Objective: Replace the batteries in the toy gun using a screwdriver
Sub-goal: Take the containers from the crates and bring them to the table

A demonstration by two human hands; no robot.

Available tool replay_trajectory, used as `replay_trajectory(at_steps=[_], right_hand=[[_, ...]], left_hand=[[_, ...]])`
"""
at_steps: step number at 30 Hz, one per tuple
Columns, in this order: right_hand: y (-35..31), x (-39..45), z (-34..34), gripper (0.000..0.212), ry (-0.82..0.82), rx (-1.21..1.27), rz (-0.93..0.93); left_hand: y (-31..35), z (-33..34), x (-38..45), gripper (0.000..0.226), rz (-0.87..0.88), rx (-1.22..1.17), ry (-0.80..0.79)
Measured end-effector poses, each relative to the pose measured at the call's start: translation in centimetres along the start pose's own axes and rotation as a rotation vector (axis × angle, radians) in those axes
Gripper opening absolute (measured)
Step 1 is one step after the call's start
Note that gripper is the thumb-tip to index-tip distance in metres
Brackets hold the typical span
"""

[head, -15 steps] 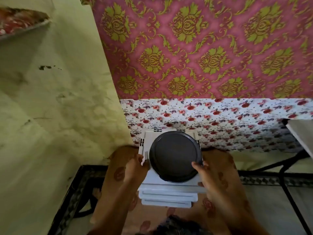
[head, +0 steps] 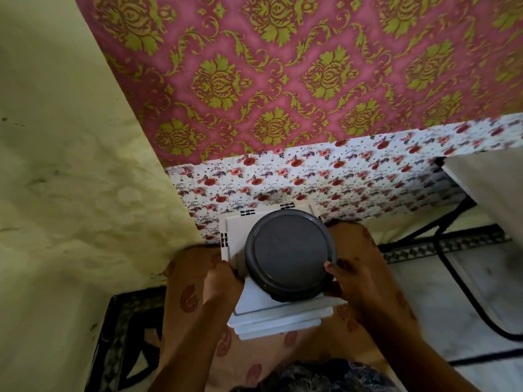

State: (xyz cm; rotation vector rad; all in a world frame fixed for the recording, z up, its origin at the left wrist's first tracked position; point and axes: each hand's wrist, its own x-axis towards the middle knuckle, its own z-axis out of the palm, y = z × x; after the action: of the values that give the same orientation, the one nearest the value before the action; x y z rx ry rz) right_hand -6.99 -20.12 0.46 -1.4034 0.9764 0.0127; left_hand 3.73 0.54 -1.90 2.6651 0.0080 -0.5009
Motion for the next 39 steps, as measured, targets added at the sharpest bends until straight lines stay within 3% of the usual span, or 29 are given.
replay_trajectory(at_steps=[5, 11, 21, 23, 27, 31, 39], right_hand=[[0.2, -2.2, -2.6, 0.017, 0.037, 0.068, -0.104], [0.9, -5.6, -10.1, 0.013, 0.236, 0.244, -0.150], [7.0, -15.1, -31.6, 0.009, 0.683, 0.585, -0.169], [8.9, -17.4, -36.2, 0.011, 0.755, 0.633, -0.171], [12.3, -20.6, -43.6, 0.020, 0.855, 0.686, -0.211], [15.2, -23.6, -50.2, 0.022, 0.922, 0.759, -0.223], [17.3, -25.1, -57.1, 0.018, 1.045, 0.762, -0.262]], left_hand=[[1.2, -0.2, -0.6, 0.014, 0.066, -0.294, -0.037], [9.3, 0.4, -5.3, 0.020, 0.229, -0.564, -0.063], [25.2, 9.7, -17.6, 0.015, 0.583, -0.474, -0.233], [28.4, 12.5, -21.6, 0.010, 0.610, -0.554, -0.307], [33.6, 17.4, -28.2, 0.007, 0.736, -0.695, -0.379], [37.9, 21.6, -33.4, 0.006, 0.756, -0.734, -0.500], [43.5, 26.0, -38.5, 0.021, 0.812, -0.735, -0.620]])
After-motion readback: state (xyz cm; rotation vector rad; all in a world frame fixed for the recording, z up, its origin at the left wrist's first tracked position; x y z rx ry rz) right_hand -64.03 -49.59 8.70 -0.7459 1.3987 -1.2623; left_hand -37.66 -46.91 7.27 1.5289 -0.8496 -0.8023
